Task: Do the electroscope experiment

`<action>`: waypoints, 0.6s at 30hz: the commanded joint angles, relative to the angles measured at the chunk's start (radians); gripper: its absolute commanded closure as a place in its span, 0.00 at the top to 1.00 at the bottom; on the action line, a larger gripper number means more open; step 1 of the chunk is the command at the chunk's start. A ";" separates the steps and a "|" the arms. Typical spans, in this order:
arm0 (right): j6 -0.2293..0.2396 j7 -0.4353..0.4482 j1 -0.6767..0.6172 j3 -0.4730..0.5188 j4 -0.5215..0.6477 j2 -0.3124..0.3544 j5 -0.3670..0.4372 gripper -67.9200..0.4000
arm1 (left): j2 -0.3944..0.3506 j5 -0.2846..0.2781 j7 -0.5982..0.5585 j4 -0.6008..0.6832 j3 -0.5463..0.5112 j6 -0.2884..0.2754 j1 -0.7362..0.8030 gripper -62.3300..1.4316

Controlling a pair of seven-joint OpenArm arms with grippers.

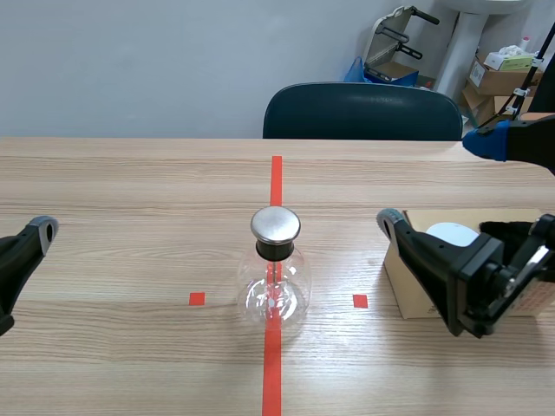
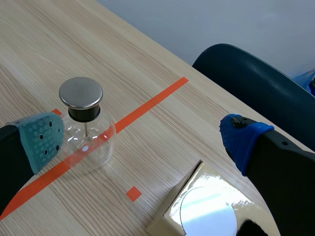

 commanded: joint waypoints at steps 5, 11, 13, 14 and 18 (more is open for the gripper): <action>0.000 0.014 0.000 0.007 0.007 0.007 0.008 1.00 | 0.053 0.071 0.062 0.011 -0.007 -0.002 -0.042 0.66; 0.000 0.014 0.000 0.007 0.007 0.007 0.008 1.00 | 0.075 0.089 0.062 0.034 -0.007 -0.001 -0.047 0.66; 0.000 0.015 0.000 0.007 0.007 0.007 0.008 1.00 | 0.090 0.089 0.063 0.040 -0.007 -0.001 -0.066 0.66; 0.000 0.015 0.000 0.007 0.007 0.007 0.008 1.00 | 0.098 0.095 0.071 0.042 -0.007 -0.001 -0.077 0.66; 0.000 0.016 0.000 0.007 0.007 0.007 0.007 1.00 | 0.126 0.145 0.134 0.042 -0.007 -0.002 -0.133 0.66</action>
